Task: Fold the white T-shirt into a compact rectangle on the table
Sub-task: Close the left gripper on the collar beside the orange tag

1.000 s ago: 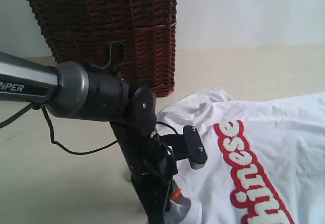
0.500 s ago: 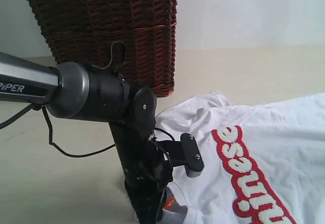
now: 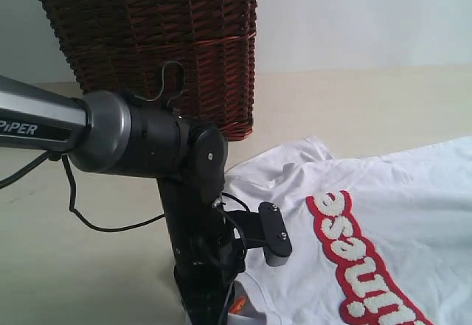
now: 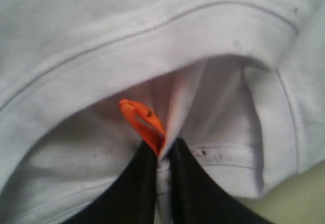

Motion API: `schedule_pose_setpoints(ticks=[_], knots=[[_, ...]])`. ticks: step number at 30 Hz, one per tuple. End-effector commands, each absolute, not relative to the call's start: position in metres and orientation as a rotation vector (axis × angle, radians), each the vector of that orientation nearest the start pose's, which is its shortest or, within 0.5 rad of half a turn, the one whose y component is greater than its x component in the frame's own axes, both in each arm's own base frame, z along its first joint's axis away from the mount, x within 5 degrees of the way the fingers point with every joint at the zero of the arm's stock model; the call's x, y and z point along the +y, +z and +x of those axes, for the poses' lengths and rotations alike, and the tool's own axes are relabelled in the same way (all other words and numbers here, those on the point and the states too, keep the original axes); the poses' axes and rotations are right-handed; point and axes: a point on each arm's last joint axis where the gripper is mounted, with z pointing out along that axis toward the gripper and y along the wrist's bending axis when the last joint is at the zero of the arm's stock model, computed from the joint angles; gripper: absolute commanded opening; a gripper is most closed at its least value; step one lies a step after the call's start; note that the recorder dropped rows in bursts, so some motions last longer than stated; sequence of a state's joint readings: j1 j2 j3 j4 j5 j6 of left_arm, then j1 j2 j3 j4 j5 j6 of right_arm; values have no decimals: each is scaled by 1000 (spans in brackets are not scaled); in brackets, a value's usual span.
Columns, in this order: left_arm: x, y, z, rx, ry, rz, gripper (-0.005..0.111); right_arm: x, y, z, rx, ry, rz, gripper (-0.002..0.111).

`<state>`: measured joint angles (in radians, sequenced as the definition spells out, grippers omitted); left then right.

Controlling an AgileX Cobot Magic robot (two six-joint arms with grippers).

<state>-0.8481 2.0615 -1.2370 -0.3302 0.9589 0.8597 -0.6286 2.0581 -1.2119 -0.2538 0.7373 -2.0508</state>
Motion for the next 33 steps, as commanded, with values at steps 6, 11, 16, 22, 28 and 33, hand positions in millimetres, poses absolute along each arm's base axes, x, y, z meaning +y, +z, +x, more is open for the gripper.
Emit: schedule_pose_setpoints(ticks=[6, 11, 16, 22, 28, 33], knots=[[-281, 110, 215, 2391, -385, 2279, 0, -225, 90, 280, 2324, 25, -2363, 0], [-281, 110, 215, 2391, -385, 2279, 0, -226, 89, 281, 2320, 10, -2362, 0], [-281, 110, 215, 2391, -385, 2279, 0, -226, 89, 282, 2315, -7, -2363, 0], [-281, 110, 215, 2388, -386, 2281, 0, -226, 89, 282, 2317, 3, -2364, 0], [-281, 110, 215, 2388, -386, 2281, 0, -226, 89, 283, 2313, -15, -2363, 0], [-281, 110, 215, 2388, -386, 2281, 0, -224, 86, 279, 2380, 63, -2318, 0]])
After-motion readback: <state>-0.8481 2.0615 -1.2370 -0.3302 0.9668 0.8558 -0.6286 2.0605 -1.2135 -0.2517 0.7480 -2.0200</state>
